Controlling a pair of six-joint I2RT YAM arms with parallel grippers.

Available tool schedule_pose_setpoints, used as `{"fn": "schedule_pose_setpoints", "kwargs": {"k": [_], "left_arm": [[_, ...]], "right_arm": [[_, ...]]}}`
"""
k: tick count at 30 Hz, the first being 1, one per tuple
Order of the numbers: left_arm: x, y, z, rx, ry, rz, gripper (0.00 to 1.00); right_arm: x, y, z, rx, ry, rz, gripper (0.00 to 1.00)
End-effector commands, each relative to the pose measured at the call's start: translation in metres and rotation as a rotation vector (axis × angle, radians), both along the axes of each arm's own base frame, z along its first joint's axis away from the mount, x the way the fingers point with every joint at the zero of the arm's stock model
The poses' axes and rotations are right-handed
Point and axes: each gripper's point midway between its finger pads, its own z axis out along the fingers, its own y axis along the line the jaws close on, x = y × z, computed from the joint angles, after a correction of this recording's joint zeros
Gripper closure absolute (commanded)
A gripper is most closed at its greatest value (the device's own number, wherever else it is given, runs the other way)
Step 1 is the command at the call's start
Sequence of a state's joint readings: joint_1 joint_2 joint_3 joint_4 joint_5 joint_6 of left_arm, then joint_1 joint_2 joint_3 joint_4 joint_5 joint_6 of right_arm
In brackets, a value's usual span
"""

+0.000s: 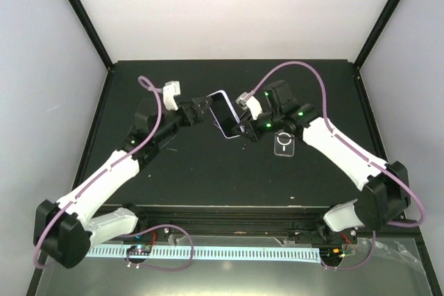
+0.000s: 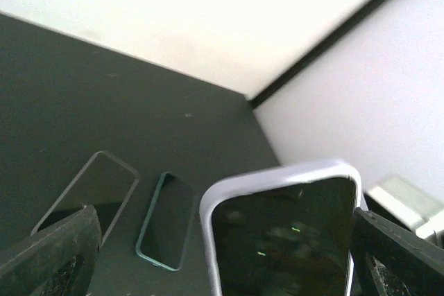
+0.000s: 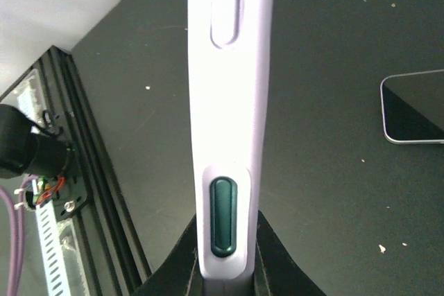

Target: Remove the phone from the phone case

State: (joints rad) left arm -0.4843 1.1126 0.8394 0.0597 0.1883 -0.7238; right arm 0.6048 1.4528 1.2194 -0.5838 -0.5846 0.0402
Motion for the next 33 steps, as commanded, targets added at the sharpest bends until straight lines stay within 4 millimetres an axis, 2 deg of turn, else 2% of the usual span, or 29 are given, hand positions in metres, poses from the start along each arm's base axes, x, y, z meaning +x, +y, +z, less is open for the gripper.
{"fn": "schedule_pose_setpoints", "kwargs": {"k": [1, 4, 7, 10, 14, 17, 22, 25, 26, 33], "left_arm": [[-0.047, -0.021, 0.035, -0.105, -0.249, -0.284, 0.01], [-0.074, -0.030, 0.044, -0.138, -0.340, -0.426, 0.04], [-0.089, -0.038, 0.047, -0.158, -0.378, -0.527, 0.15], [-0.098, -0.046, 0.048, -0.178, -0.392, -0.609, 0.38], [-0.102, -0.049, 0.051, -0.192, -0.410, -0.643, 0.64], [-0.106, -0.052, 0.053, -0.204, -0.418, -0.671, 0.74], [-0.113, -0.052, 0.053, -0.218, -0.422, -0.692, 0.76], [-0.115, -0.051, 0.052, -0.224, -0.420, -0.694, 0.61], [-0.115, -0.052, 0.051, -0.224, -0.416, -0.695, 0.61], [-0.122, -0.054, 0.050, -0.233, -0.416, -0.742, 0.80]], "right_arm": [[-0.031, -0.006, 0.048, 0.139, -0.091, 0.168, 0.99], [-0.056, -0.011, 0.055, 0.187, -0.094, 0.276, 0.99], [-0.075, -0.013, 0.061, 0.234, -0.084, 0.342, 0.99], [-0.084, -0.014, 0.058, 0.254, -0.042, 0.368, 0.99], [-0.091, -0.014, 0.059, 0.278, -0.017, 0.395, 0.99], [-0.093, -0.013, 0.064, 0.293, -0.018, 0.405, 0.99], [-0.095, -0.013, 0.067, 0.304, -0.008, 0.414, 0.99], [-0.096, -0.013, 0.068, 0.318, 0.001, 0.417, 0.99], [-0.097, -0.013, 0.069, 0.321, 0.004, 0.418, 0.99], [-0.094, -0.013, 0.076, 0.344, -0.005, 0.404, 0.99]]}}
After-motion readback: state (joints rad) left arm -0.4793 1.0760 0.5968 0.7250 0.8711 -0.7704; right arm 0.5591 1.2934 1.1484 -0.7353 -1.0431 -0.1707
